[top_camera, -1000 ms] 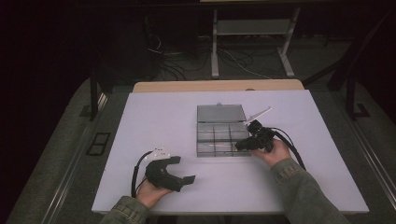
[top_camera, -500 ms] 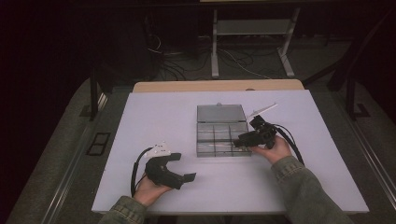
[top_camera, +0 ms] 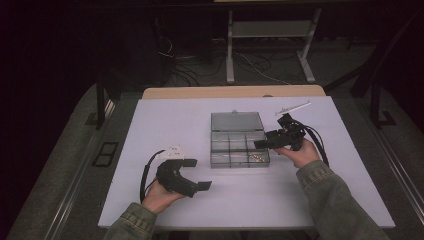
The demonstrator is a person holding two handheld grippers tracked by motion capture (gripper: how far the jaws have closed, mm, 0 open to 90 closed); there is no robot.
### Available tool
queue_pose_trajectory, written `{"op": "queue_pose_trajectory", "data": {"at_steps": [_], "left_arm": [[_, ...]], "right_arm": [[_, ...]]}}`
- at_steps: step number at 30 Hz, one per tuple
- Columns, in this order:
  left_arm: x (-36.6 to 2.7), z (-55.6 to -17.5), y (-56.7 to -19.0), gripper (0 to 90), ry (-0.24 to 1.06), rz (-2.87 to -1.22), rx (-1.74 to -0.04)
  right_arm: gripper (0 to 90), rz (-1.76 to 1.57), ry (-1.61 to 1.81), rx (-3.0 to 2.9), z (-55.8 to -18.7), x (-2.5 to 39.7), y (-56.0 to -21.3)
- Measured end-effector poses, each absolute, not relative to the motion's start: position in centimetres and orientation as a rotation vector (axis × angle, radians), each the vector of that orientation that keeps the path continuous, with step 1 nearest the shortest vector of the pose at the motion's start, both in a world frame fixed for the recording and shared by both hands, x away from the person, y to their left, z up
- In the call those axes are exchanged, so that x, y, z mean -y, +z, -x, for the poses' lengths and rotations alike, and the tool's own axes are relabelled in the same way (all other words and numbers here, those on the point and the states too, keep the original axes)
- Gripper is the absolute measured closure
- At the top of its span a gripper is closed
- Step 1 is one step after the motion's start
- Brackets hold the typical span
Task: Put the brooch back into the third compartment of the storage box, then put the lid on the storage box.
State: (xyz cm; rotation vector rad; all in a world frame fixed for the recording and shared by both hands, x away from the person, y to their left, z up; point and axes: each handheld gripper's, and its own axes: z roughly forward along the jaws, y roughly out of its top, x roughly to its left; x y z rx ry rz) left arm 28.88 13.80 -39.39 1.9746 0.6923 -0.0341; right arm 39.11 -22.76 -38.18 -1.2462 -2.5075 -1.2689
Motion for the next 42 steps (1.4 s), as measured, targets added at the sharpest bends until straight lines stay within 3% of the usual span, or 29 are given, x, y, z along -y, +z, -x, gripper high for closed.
{"op": "queue_pose_trajectory", "data": {"at_steps": [10,16,19,42], "left_arm": [[-12.6,-31.3,-37.3,0.0,-0.053,-1.982,-0.673],[-12.0,-33.1,-36.6,0.0,-0.048,-1.973,-0.677],[-12.0,-34.3,-36.5,0.0,-0.039,-1.979,-0.692],[-13.8,-41.9,-35.5,0.0,0.017,-1.887,-0.842]], "right_arm": [[9.3,1.235,-1.274,2.490,-40.0,23.8,-36.7],[9.1,1.222,-1.281,2.527,-40.6,23.8,-35.9],[0.3,1.225,-1.271,2.547,-41.0,23.8,-35.8],[0.3,1.228,-1.250,2.592,-44.0,23.2,-34.0]]}}
